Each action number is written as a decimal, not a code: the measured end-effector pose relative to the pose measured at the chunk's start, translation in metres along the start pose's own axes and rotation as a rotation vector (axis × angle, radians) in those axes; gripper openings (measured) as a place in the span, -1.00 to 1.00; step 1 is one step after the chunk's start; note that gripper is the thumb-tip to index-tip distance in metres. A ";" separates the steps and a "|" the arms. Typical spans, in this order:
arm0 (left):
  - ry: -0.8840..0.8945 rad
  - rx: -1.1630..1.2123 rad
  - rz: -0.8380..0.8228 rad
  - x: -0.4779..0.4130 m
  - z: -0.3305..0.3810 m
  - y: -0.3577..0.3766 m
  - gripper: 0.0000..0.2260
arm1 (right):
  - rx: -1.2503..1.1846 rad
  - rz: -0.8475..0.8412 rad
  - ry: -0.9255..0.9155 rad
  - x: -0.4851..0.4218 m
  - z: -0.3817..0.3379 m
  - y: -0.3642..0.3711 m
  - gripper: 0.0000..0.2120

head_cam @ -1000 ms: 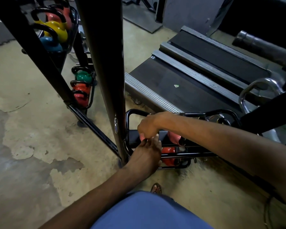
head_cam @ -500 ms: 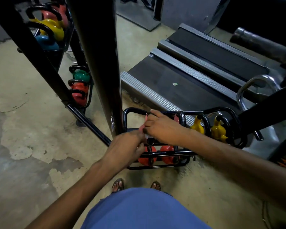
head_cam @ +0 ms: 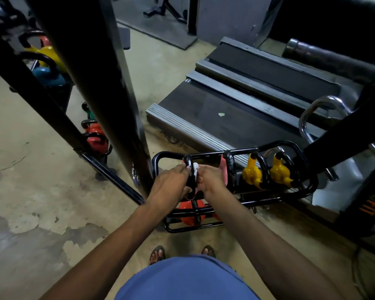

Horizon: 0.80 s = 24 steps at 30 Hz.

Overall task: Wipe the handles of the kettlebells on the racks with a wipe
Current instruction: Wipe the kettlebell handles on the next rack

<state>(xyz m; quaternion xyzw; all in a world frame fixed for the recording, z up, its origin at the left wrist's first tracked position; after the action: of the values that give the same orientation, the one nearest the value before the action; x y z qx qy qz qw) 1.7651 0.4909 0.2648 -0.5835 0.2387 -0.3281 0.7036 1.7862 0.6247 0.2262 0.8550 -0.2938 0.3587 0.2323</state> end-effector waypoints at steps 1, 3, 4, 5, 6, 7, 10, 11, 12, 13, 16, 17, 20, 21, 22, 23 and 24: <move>0.006 -0.011 0.003 -0.002 0.001 -0.001 -0.45 | -0.005 -0.035 0.012 0.000 -0.001 0.002 -0.76; 0.020 -0.001 -0.021 -0.006 0.004 -0.002 -0.47 | 0.078 -0.069 -0.002 0.003 0.007 -0.002 -0.75; 0.023 -0.003 -0.029 -0.007 0.005 -0.003 -0.47 | 0.134 -0.080 0.005 0.002 0.012 -0.006 -0.75; 0.022 -0.009 -0.034 -0.008 0.006 -0.005 -0.47 | 0.169 -0.115 0.012 0.001 0.013 -0.010 -0.74; 0.021 -0.017 -0.032 -0.008 0.006 -0.007 -0.47 | 0.220 -0.154 0.010 -0.001 0.010 -0.012 -0.73; 0.021 -0.029 -0.027 -0.008 0.007 -0.008 -0.47 | 0.279 -0.193 -0.005 -0.004 0.005 -0.014 -0.71; 0.035 -0.077 -0.003 -0.007 0.008 -0.011 -0.50 | 0.458 -0.332 -0.092 -0.004 -0.008 -0.022 -0.72; 0.036 -0.089 0.000 -0.006 0.007 -0.012 -0.50 | 0.471 -0.387 -0.100 -0.003 -0.008 -0.025 -0.75; 0.037 -0.100 0.002 -0.007 0.006 -0.012 -0.49 | 0.479 -0.420 -0.105 -0.004 -0.005 -0.030 -0.77; 0.038 -0.106 0.004 -0.007 0.005 -0.011 -0.49 | 0.474 -0.448 -0.111 -0.004 -0.001 -0.034 -0.76; 0.040 -0.102 -0.011 -0.007 0.006 -0.009 -0.49 | 0.507 -0.448 -0.167 -0.003 0.001 -0.040 -0.77; 0.040 -0.104 -0.013 -0.007 0.007 -0.008 -0.49 | 0.517 -0.432 -0.191 -0.002 0.002 -0.040 -0.79; 0.040 -0.116 0.000 -0.007 0.009 -0.010 -0.50 | 0.418 -0.295 -0.155 -0.002 0.001 -0.038 -0.82; 0.039 -0.108 -0.001 -0.007 0.009 -0.011 -0.51 | 0.347 -0.253 -0.108 -0.007 0.000 -0.034 -0.83; 0.039 -0.101 -0.008 -0.007 0.009 -0.012 -0.52 | 0.289 -0.225 -0.038 -0.012 -0.003 -0.028 -0.82; 0.039 -0.094 -0.015 -0.007 0.009 -0.013 -0.54 | 0.229 -0.226 0.037 -0.019 -0.004 -0.020 -0.79; 0.041 -0.088 -0.023 -0.007 0.010 -0.014 -0.56 | 0.177 -0.220 0.117 -0.024 -0.009 -0.011 -0.74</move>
<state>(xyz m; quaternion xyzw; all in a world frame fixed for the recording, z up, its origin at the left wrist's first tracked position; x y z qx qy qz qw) 1.7649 0.5009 0.2798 -0.6099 0.2604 -0.3373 0.6682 1.7757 0.6465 0.2114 0.8768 -0.1514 0.4049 0.2105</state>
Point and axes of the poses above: each hand's wrist, its own x-axis away from the middle knuckle, its own y-axis out of the palm, z = x × y, the point moved 1 cm from there along -x, towards the middle knuckle, and after that the axes turned 5 degrees about y, right-handed, at the moved point
